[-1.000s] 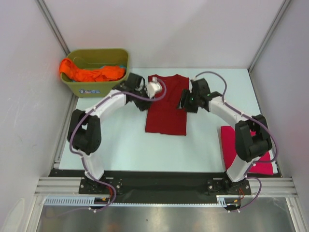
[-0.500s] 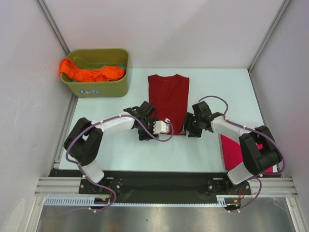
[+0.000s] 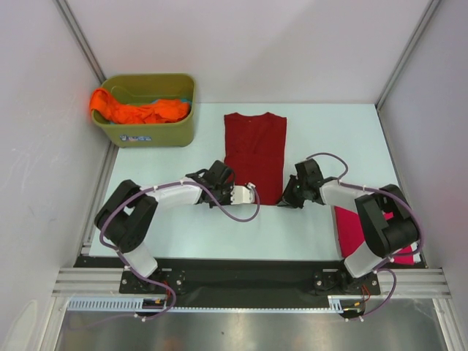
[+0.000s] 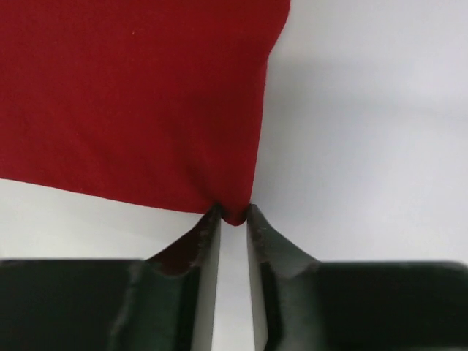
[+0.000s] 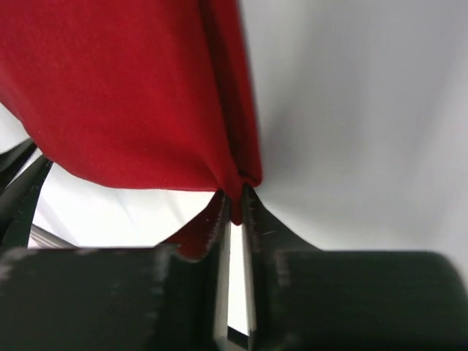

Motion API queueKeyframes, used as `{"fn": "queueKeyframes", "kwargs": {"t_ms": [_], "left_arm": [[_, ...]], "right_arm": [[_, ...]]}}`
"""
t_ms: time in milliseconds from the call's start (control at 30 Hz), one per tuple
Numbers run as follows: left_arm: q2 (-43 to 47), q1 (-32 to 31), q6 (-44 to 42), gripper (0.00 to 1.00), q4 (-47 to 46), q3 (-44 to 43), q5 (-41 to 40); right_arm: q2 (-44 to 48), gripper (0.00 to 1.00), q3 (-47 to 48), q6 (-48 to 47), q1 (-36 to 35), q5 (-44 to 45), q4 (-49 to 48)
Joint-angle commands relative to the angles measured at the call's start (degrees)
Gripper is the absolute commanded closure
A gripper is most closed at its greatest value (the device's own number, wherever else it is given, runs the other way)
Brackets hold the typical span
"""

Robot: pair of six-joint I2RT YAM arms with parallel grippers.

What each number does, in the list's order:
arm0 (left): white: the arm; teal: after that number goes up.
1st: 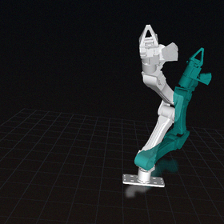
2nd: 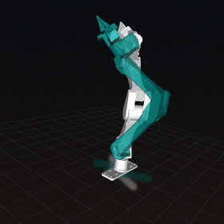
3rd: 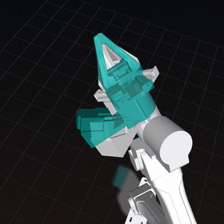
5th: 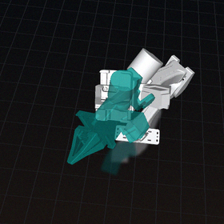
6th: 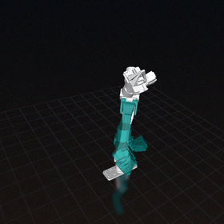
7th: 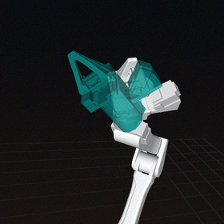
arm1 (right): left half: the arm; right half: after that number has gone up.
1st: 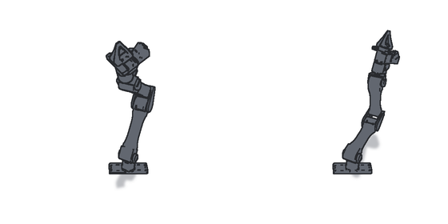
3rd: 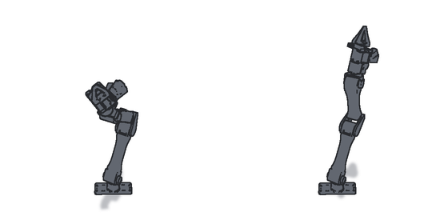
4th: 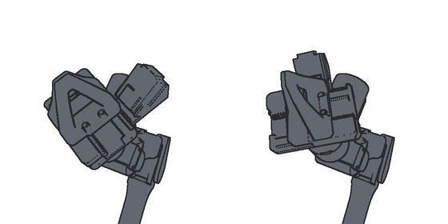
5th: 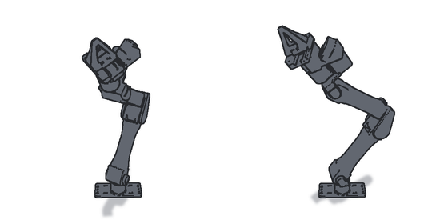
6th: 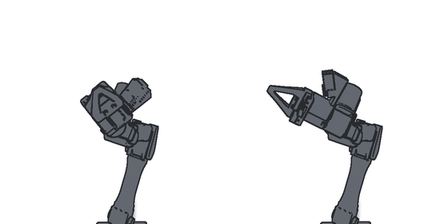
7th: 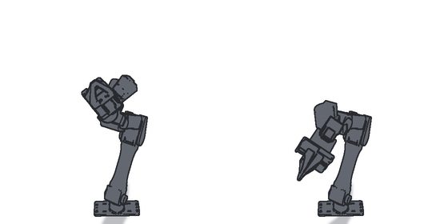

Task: Fold and stack the t-shirts
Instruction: Fold the tshirt

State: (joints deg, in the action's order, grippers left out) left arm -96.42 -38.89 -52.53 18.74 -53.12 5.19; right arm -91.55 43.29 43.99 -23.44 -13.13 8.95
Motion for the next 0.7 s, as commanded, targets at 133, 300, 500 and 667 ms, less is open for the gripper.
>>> {"fn": "queueKeyframes", "kwargs": {"t_ms": [133, 300, 500, 667], "left_arm": [[0.62, -0.57, 2.52, 1.00, 1.29, 1.71, 3.07], [3.07, -0.66, 5.24, 1.00, 6.73, 1.27, 6.93], [8.87, -2.84, 10.78, 1.00, 13.51, 3.72, 11.41], [14.32, -7.15, 13.77, 1.00, 18.42, 8.91, 12.30]], "right_arm": [[3.30, 1.00, -1.89, -1.96, 3.05, -0.41, 1.94], [6.73, 1.00, -2.51, -4.26, 2.09, -0.50, 7.11], [15.33, 1.00, -4.87, -5.76, -2.12, -0.94, 16.16], [22.98, 1.00, -8.39, -3.04, -6.96, -1.20, 22.15]]}}
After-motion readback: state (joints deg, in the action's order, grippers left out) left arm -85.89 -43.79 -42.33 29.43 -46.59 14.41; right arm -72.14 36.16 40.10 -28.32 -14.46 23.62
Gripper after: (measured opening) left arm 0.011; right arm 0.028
